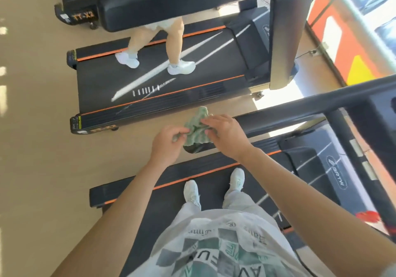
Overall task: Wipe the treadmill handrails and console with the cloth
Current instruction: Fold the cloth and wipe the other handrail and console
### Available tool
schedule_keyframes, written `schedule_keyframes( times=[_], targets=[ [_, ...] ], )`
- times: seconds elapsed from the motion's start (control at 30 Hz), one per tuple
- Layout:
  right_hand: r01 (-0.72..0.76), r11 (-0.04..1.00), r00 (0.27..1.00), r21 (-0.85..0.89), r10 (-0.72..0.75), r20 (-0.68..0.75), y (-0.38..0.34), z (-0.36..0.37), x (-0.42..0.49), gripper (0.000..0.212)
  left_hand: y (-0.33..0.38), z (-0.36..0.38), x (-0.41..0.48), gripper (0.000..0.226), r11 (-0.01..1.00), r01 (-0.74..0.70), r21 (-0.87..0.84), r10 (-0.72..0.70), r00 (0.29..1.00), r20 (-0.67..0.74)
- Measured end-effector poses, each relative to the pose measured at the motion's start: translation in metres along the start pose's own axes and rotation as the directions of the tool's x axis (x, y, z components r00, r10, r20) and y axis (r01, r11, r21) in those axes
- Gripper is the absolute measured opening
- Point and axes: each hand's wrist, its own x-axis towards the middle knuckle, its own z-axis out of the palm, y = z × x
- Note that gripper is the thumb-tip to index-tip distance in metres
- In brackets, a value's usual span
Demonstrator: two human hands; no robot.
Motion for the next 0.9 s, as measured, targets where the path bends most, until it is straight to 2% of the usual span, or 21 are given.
schedule_keyframes(
  times=[0.07, 0.2, 0.33, 0.4, 0.47, 0.53, 0.63, 0.77, 0.83, 0.9],
  targets=[
    [0.037, 0.991, 0.993, -0.126, -0.022, 0.118, 0.007, 0.005, 0.003, 0.037, -0.002, 0.008, 0.000, 0.021, 0.989, 0.102, -0.103, -0.094, 0.992, 0.083],
    [0.052, 0.988, 0.955, -0.148, -0.006, 0.297, 0.010, -0.002, 0.019, 0.039, -0.004, 0.016, 0.003, 0.019, 0.965, 0.160, -0.207, -0.154, 0.987, 0.048],
    [-0.061, 0.990, 0.837, -0.127, 0.120, 0.534, 0.015, -0.017, 0.049, 0.039, -0.007, 0.020, 0.017, 0.015, 0.952, 0.209, -0.223, -0.193, 0.977, 0.092],
    [-0.096, 0.992, 0.774, -0.076, 0.122, 0.621, 0.022, -0.027, 0.063, 0.032, -0.007, 0.019, 0.027, 0.017, 0.938, 0.239, -0.251, -0.202, 0.965, 0.167],
    [-0.109, 0.994, 0.722, -0.032, 0.102, 0.684, 0.033, -0.036, 0.076, 0.029, -0.006, 0.019, 0.038, 0.028, 0.923, 0.281, -0.263, -0.204, 0.937, 0.284],
    [-0.094, 0.994, 0.651, -0.061, 0.108, 0.751, 0.044, -0.044, 0.089, 0.030, 0.000, 0.019, 0.048, 0.039, 0.933, 0.297, -0.206, -0.195, 0.893, 0.405],
    [-0.081, 0.994, 0.550, -0.076, 0.108, 0.828, 0.065, -0.050, 0.104, 0.034, 0.012, 0.022, 0.061, 0.030, 0.934, 0.326, -0.146, -0.216, 0.841, 0.497],
    [-0.099, 0.995, 0.425, -0.017, 0.058, 0.903, 0.092, -0.054, 0.117, 0.029, 0.028, 0.026, 0.079, 0.036, 0.943, 0.328, -0.060, -0.233, 0.774, 0.588],
    [-0.132, 0.991, 0.404, 0.015, 0.040, 0.914, 0.104, -0.058, 0.121, 0.028, 0.031, 0.030, 0.088, 0.023, 0.940, 0.335, -0.063, -0.236, 0.772, 0.590],
    [-0.137, 0.988, 0.441, 0.064, 0.003, 0.898, 0.118, -0.060, 0.123, 0.018, 0.036, 0.035, 0.097, 0.011, 0.943, 0.326, -0.069, -0.236, 0.798, 0.554]
  ],
)
